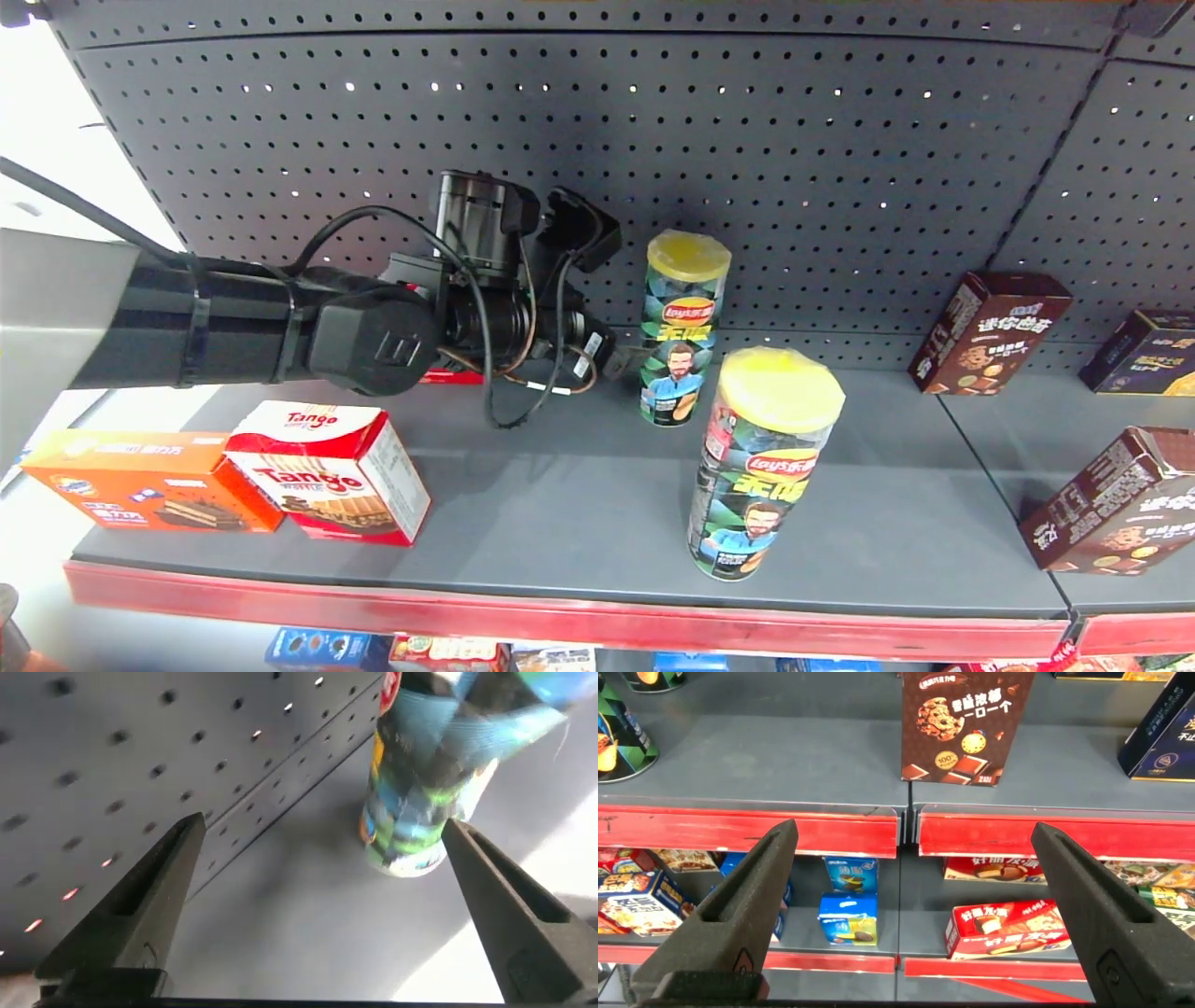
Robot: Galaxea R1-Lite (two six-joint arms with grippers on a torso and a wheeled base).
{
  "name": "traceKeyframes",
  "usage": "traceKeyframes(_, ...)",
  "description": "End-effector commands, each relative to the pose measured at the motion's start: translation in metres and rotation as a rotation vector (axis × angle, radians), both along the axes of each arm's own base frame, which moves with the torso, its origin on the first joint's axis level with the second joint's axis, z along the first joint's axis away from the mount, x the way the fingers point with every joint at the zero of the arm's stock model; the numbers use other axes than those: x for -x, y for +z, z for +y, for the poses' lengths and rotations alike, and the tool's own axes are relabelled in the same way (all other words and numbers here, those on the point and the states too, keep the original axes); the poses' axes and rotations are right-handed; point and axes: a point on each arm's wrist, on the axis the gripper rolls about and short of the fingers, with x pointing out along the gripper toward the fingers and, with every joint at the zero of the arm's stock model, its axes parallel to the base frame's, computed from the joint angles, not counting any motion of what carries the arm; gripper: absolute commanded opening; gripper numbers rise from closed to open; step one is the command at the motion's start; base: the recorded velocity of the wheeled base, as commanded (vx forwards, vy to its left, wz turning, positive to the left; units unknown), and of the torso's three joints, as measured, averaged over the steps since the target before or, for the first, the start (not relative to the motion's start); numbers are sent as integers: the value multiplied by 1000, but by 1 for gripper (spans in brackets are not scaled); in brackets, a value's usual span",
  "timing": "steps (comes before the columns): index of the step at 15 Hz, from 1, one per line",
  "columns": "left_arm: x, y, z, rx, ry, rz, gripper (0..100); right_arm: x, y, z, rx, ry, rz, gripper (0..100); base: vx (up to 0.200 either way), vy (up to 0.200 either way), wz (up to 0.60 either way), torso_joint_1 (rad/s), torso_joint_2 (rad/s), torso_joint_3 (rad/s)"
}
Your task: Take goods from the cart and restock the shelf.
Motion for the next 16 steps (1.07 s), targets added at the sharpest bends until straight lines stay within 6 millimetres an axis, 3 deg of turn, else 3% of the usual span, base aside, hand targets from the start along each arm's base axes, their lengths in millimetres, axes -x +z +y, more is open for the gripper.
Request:
traceKeyframes(1, 19, 16, 9, -5, 25, -28, 100, 0, 0, 0, 0, 0, 2, 100, 0, 0, 0, 0, 0, 0)
traceKeyframes(4, 25, 8, 14, -21, 68, -40, 100, 0, 0, 0, 0, 0, 2, 100, 0, 0, 0, 0, 0, 0)
traceKeyframes(9, 10, -15, 5, -56, 101, -90, 100, 0, 0, 0, 0, 0, 2, 100, 0, 0, 0, 0, 0, 0)
traceKeyframes(16, -2, -30, -4, -55, 112, -102, 100, 0, 0, 0, 0, 0, 2, 100, 0, 0, 0, 0, 0, 0)
